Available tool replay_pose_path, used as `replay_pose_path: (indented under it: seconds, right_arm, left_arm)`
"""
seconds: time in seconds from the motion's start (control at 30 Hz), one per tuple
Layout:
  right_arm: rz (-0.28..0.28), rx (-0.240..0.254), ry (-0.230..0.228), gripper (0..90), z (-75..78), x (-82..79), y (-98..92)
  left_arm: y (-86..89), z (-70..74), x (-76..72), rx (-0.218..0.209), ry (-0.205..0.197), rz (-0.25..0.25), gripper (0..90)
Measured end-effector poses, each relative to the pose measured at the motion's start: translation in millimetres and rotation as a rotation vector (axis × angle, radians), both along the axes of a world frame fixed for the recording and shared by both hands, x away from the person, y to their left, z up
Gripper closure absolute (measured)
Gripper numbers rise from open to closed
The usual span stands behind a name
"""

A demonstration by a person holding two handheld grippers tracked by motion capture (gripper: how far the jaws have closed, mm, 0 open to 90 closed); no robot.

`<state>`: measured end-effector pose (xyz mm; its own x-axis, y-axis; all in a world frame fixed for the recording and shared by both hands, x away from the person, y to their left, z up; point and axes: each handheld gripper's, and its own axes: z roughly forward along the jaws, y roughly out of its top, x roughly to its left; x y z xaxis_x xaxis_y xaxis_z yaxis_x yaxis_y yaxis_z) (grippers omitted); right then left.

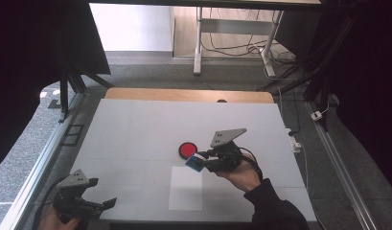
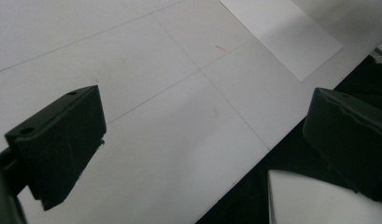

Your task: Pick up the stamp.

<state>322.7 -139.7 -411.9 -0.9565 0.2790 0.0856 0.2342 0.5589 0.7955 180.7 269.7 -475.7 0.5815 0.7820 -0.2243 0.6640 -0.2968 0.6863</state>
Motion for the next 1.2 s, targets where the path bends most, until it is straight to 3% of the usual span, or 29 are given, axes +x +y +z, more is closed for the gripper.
replay_pose_path:
  seconds: [0.1, 0.5, 0.63, 1.2]
  right_arm:
    - [0.016, 0.004, 0.000, 70.4, 1.3, 0.5, 5.7]
    - [0.052, 0.019, 0.001, 70.4, 5.1, -0.7, 16.1]
    - [0.052, 0.020, 0.004, 70.4, 4.4, -0.7, 16.0]
    - [0.059, 0.026, 0.001, 70.4, 5.0, -1.7, 16.1]
  left_arm:
    - [1.7, -0.1, 0.7, -0.020, 0.008, -0.013, 0.1]
    - [-0.7, 0.7, -0.3, 0.000, -0.001, -0.013, 0.0]
    - [-2.8, 2.8, -0.4, -0.003, -0.021, -0.023, 0.0]
    - [-24.2, 9.7, 10.4, -0.035, -0.068, -0.115, 0.0]
